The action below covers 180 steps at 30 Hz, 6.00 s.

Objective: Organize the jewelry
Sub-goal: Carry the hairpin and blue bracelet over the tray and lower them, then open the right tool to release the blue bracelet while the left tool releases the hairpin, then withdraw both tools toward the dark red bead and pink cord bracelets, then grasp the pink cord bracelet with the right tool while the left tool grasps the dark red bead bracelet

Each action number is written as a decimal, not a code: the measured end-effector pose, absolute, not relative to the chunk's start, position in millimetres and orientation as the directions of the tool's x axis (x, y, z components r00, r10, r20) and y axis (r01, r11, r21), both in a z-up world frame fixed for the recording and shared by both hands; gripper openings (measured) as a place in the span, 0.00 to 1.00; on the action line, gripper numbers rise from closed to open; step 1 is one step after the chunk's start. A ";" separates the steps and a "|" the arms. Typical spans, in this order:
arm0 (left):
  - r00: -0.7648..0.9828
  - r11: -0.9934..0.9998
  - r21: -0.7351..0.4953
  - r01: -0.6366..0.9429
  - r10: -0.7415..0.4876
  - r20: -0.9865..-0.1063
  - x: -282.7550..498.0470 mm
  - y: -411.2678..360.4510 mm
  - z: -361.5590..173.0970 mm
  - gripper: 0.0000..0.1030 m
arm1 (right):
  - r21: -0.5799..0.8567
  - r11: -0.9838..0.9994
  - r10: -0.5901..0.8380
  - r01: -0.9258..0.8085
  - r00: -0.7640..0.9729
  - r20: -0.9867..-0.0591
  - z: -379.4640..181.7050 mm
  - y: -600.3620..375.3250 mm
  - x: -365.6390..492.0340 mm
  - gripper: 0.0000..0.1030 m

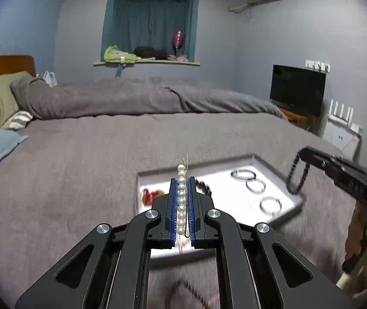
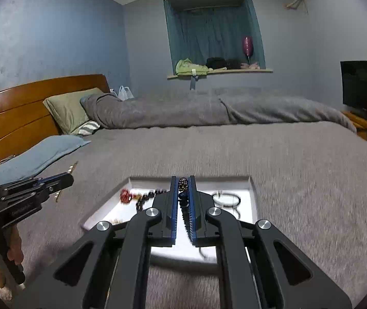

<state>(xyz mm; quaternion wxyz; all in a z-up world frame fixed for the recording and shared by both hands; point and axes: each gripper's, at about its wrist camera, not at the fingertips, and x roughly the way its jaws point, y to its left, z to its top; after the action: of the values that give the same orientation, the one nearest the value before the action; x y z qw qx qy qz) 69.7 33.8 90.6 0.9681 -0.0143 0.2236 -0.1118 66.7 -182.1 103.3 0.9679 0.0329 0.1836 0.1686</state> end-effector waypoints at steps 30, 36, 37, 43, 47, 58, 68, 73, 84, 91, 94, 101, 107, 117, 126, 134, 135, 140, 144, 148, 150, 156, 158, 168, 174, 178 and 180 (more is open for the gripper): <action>0.661 0.986 -0.040 0.161 -0.138 -0.737 174.7 36.4 0.8 0.08 | 0.188 0.935 0.348 -0.301 0.683 -0.642 23.9 -160.2 156.8 0.07; 0.662 0.986 -0.017 0.163 -0.122 -0.740 178.0 34.8 -2.6 0.08 | 0.154 0.947 0.309 -0.281 0.672 -0.673 16.2 -161.8 158.7 0.07; 0.661 0.986 -0.013 0.166 -0.121 -0.740 177.9 34.1 -2.7 0.08 | 0.149 0.948 0.305 -0.281 0.669 -0.678 14.5 -161.1 159.0 0.07; 0.659 0.986 -0.010 0.169 -0.121 -0.742 179.8 33.7 -2.7 0.08 | 0.141 0.947 0.302 -0.287 0.657 -0.691 9.8 -159.1 160.1 0.07; 0.662 0.985 -0.013 0.170 -0.124 -0.739 179.9 33.2 -1.7 0.08 | 0.126 0.947 0.295 -0.295 0.649 -0.701 7.8 -156.3 160.5 0.07; 0.674 0.984 -0.023 0.174 -0.136 -0.727 175.7 33.6 1.0 0.14 | 0.182 0.940 0.333 -0.288 0.669 -0.664 13.6 -164.3 158.6 0.18; 0.703 0.986 -0.030 0.166 -0.140 -0.697 167.8 32.8 8.3 0.29 | 0.236 0.931 0.364 -0.277 0.728 -0.581 30.3 -175.2 149.3 0.52; 0.778 0.988 -0.007 0.154 -0.126 -0.615 150.5 31.3 28.6 0.46 | 0.254 0.928 0.370 -0.273 0.762 -0.531 38.1 -179.7 142.6 0.64; 0.851 0.997 -0.002 0.083 -0.072 -0.521 128.9 38.0 44.7 0.76 | 0.131 0.971 0.238 -0.201 0.887 -0.395 53.7 -178.8 112.8 0.95; 0.895 1.000 0.003 0.020 -0.017 -0.446 105.3 48.0 52.3 0.90 | 0.102 0.986 0.163 -0.135 0.918 -0.361 52.5 -188.9 95.4 0.95; 0.892 1.000 0.013 0.012 -0.005 -0.453 98.9 50.2 49.9 0.91 | 0.114 0.986 0.154 -0.121 0.923 -0.354 52.8 -194.1 87.9 0.95; 0.870 1.000 -0.028 0.009 -0.022 -0.493 79.9 61.2 39.0 0.91 | 0.130 0.985 0.154 -0.113 0.921 -0.359 48.2 -201.0 67.5 0.95; 0.851 0.996 -0.090 -0.006 -0.042 -0.524 56.7 78.1 28.6 0.91 | 0.154 0.979 0.180 -0.130 0.909 -0.375 43.4 -199.1 45.9 0.95; 0.821 0.997 -0.075 0.000 -0.043 -0.569 20.3 86.9 10.2 0.91 | 0.105 0.956 0.290 -0.272 0.845 -0.450 21.0 -157.0 13.2 0.95; 0.799 0.996 -0.085 -0.006 -0.046 -0.599 8.5 90.4 2.7 0.91 | 0.055 0.935 0.333 -0.351 0.810 -0.483 10.3 -127.9 -9.9 0.95; 0.785 0.996 -0.091 -0.021 -0.040 -0.619 5.8 91.5 -3.4 0.91 | 0.122 0.926 0.367 -0.358 0.771 -0.521 5.0 -132.2 -5.4 0.95; 0.784 0.996 -0.084 -0.021 -0.036 -0.619 6.3 90.3 -3.8 0.91 | 0.120 0.924 0.369 -0.362 0.769 -0.522 4.9 -131.8 -6.1 0.95; 0.781 0.998 -0.066 -0.023 -0.024 -0.624 7.9 85.9 -5.5 0.91 | 0.127 0.915 0.389 -0.383 0.754 -0.529 3.5 -129.7 -6.3 0.95; 0.779 0.998 -0.062 -0.025 -0.019 -0.626 8.0 84.6 -7.0 0.91 | 0.133 0.912 0.394 -0.388 0.741 -0.543 -0.1 -127.1 -5.4 0.95; 0.781 0.997 -0.069 -0.021 -0.026 -0.624 8.0 84.0 -6.2 0.91 | 0.116 0.909 0.394 -0.400 0.736 -0.551 -2.8 -123.7 -6.3 0.95; 0.778 0.998 -0.067 -0.019 -0.028 -0.628 8.2 84.0 -6.9 0.91 | 0.113 0.910 0.392 -0.400 0.735 -0.554 -3.5 -123.3 -6.2 0.95; 0.772 0.997 -0.079 -0.011 -0.042 -0.634 7.4 86.4 -8.4 0.91 | 0.125 0.906 0.399 -0.403 0.722 -0.565 -5.9 -121.7 -3.5 0.90; 0.771 0.997 -0.078 -0.006 -0.045 -0.635 7.5 86.9 -8.6 0.91 | 0.120 0.905 0.398 -0.408 0.711 -0.579 -8.8 -117.8 0.0 0.84; 0.777 0.998 -0.048 0.040 -0.061 -0.627 6.2 74.2 -7.7 0.88 | 0.068 0.887 0.400 -0.456 0.687 -0.607 -14.1 -93.9 -0.3 0.54; 0.771 0.997 0.000 0.083 -0.064 -0.634 5.5 60.8 -10.5 0.74 | 0.010 0.888 0.365 -0.459 0.692 -0.623 -16.8 -86.3 -1.8 0.25; 0.762 0.993 0.020 0.119 -0.079 -0.643 6.1 53.2 -13.0 0.59 | 0.048 0.893 0.375 -0.447 0.682 -0.628 -15.1 -94.0 2.1 0.14; 0.760 0.989 0.039 0.144 -0.086 -0.644 4.9 47.5 -14.1 0.53 | 0.068 0.894 0.383 -0.442 0.677 -0.629 -13.9 -97.1 3.6 0.13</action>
<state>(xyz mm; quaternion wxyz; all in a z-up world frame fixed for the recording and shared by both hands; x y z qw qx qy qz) 4.9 47.5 -14.1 0.9370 0.0429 0.3411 -0.0613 3.6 -97.1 -13.9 0.9146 -0.0449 0.3327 0.2255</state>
